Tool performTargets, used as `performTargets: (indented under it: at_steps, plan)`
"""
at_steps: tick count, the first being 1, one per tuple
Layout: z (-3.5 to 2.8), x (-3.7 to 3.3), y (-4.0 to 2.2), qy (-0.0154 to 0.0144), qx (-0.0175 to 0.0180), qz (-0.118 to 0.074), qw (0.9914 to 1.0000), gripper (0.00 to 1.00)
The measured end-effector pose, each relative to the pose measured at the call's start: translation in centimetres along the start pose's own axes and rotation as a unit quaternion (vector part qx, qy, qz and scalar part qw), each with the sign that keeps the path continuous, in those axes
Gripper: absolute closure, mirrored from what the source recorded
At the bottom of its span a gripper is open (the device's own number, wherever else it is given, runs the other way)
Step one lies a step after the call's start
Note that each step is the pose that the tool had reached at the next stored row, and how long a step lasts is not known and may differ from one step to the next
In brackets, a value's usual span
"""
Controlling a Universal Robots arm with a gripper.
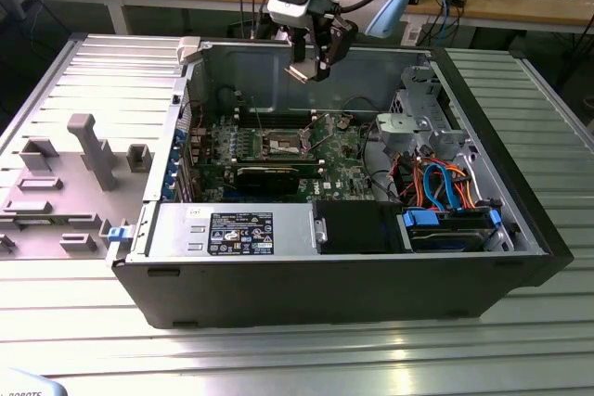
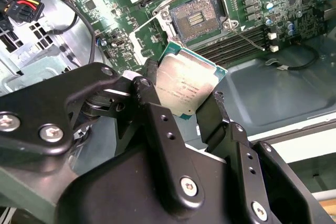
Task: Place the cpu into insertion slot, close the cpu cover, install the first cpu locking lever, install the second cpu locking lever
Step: 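Place the cpu into insertion slot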
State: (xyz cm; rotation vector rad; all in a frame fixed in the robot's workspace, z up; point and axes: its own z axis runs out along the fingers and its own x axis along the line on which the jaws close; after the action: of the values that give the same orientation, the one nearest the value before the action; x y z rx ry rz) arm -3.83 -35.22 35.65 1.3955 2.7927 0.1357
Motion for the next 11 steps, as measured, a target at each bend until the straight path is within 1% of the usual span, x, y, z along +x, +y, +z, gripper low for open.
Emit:
performTargets:
  at_steps: [4,7,11]
  plan:
    - [0.0,0.01,-0.01,0.0,0.0,0.0,1.0,0.46]
    - [-0.01,0.14,-0.18,0.0,0.0,0.0,1.0,0.46]
    - [0.0,0.18,-0.25,0.0,0.0001,0.0,1.0,0.46]
